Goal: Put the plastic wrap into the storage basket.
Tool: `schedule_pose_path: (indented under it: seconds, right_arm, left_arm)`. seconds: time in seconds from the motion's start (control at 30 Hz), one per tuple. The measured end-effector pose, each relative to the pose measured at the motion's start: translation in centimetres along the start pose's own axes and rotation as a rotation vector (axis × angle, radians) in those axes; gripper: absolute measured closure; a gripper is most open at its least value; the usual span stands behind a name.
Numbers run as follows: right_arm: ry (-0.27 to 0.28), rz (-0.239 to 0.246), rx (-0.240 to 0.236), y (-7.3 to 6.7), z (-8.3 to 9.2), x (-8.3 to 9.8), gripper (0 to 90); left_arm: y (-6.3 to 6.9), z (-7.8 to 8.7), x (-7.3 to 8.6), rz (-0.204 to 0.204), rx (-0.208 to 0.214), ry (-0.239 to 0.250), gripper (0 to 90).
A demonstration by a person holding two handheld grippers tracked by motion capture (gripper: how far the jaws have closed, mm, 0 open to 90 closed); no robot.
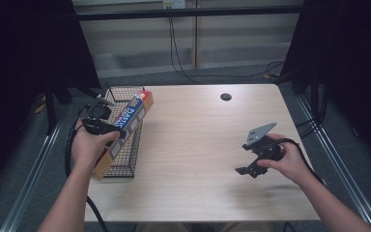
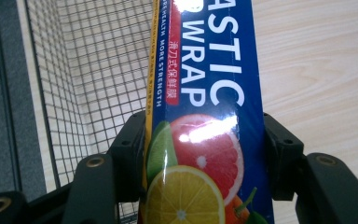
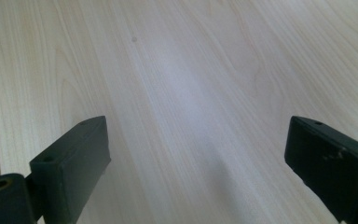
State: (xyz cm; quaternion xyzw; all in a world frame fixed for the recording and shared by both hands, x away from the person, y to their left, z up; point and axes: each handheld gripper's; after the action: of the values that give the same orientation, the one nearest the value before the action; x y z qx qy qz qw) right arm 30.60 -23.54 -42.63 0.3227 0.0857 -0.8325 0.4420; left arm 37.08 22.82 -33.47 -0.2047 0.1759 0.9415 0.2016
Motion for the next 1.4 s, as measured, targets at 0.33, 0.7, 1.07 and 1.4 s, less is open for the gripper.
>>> schedule_pose_path:
  seconds: [0.33,0.7,1.07,1.4]
  right_arm:
    - [0.002,-0.009,-0.004,0.0,-0.1,0.3,6.0]
    - [0.006,-0.023,-0.018,-0.1,-0.4,0.1,6.0]
    - [0.018,-0.023,-0.018,-0.2,-0.1,-0.1,6.0]
    - [0.011,-0.014,-0.027,-0.5,-0.2,0.0,5.9]
  left_arm:
    - [-1.2,0.3,0.6,0.072,-0.073,0.014,44.1]
    - [-2.5,-0.8,1.5,0.151,-0.113,0.012,44.0]
    - [-2.8,-2.5,1.3,0.206,-0.14,0.008,43.8]
    - [-3.0,-3.7,1.2,0.241,-0.152,-0.016,43.2]
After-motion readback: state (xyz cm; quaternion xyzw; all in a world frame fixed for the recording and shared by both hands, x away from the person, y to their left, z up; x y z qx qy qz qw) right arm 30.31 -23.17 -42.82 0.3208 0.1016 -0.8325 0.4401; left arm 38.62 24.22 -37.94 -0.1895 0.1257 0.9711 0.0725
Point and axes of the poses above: each handheld gripper's, and its own axes: z roughly backward along the jaws, x roughly out of its underside, y roughly to its right, and after that the axes turned 13 degrees about x, right-handed
